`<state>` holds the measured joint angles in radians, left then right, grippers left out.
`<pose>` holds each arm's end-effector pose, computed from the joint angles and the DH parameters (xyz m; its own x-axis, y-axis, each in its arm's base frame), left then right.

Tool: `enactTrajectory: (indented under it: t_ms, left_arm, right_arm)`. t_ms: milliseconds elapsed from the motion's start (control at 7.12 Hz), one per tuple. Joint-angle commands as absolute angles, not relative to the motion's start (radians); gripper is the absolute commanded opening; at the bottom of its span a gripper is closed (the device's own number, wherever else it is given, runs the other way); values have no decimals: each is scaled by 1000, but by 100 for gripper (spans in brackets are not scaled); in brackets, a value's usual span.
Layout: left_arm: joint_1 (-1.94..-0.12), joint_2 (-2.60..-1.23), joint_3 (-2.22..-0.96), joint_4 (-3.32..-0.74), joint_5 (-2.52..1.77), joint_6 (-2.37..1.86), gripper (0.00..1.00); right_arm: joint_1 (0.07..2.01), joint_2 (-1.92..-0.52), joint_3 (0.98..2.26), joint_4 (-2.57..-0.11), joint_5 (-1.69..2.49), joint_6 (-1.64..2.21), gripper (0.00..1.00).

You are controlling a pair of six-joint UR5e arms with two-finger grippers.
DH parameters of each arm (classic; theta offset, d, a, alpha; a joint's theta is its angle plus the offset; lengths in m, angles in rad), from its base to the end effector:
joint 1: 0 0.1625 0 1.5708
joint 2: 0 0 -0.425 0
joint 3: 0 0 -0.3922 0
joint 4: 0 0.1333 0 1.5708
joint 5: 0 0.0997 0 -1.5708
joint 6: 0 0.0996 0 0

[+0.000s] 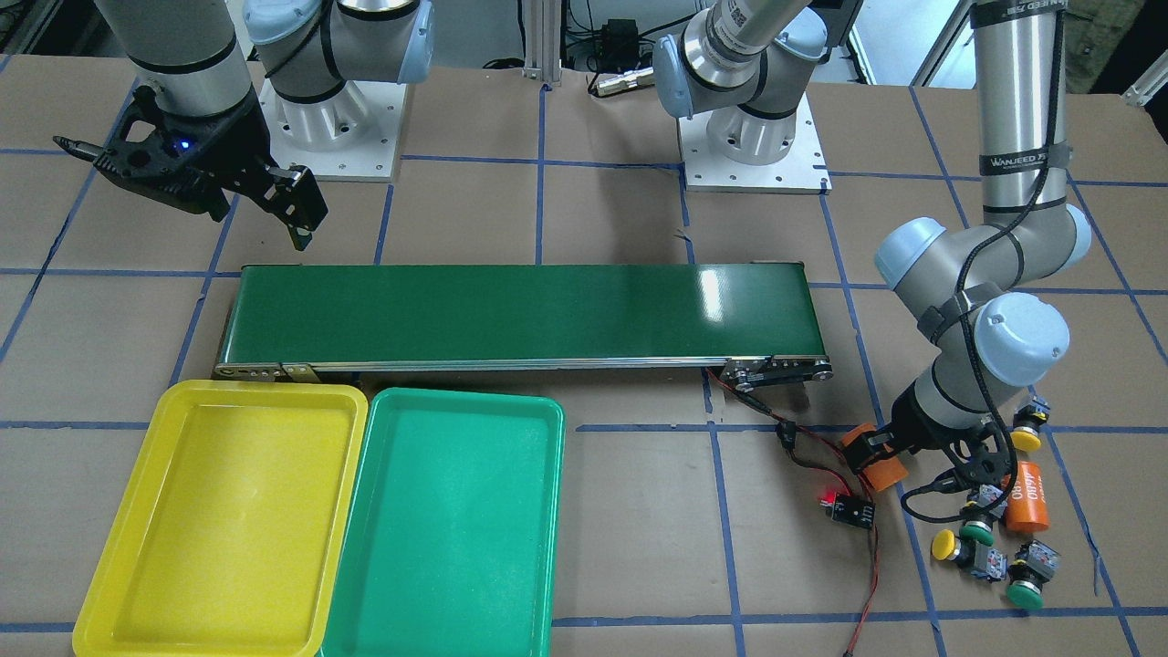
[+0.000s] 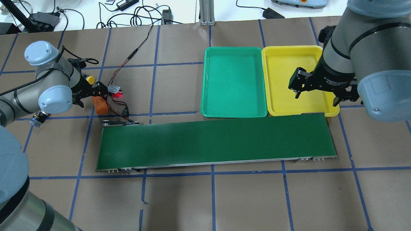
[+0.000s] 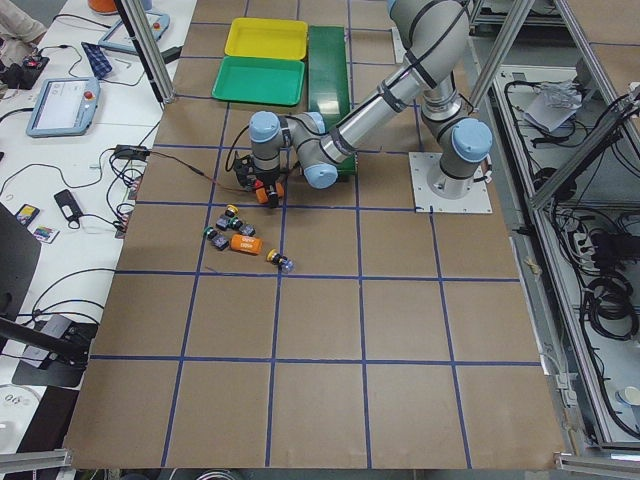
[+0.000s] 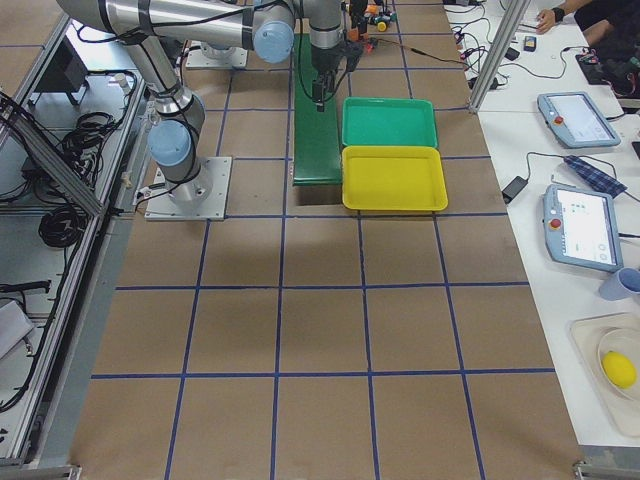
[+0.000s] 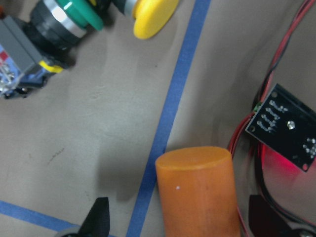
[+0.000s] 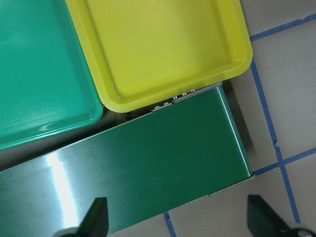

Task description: Sort buttons by color to trays

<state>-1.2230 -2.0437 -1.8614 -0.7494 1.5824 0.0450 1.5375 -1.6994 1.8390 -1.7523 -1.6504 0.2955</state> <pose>0.0742 -0.5924 0.1760 -0.9542 -0.2989 -0.0142 -0.2976 0.9530 -0.0573 0.1107 -0.4416 0.4344 -0.9433 0.3257 0.0638 0.3219 0.9447 -0.0632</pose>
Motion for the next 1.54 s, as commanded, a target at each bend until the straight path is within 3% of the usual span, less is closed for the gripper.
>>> enactTrajectory:
  t_ms: [0,140,702,1263,1404]
  left_arm:
    - [-1227,-2019,-1874,-784,1588,41,6]
    - [-1223,-1994,-1861,-837,1588,26,1]
    - [-1299,-1717,-1860,-1170,1598,-223,0]
    - [-1405,-1525,-2095,-1269,1620,-682,0]
    - [-1442,-1504,-2103,-1276,1582,-797,0]
  right_arm:
    - [1539,-1698,1838,-1761,-1647,295,100]
    - [1540,-1698,1839,-1761,-1649,296,100]
    - [1540,-1700,1841,-1758,-1651,299,100]
    - [1539,-1698,1839,-1763,-1651,293,100]
    - [1540,-1698,1841,-1761,-1651,295,100]
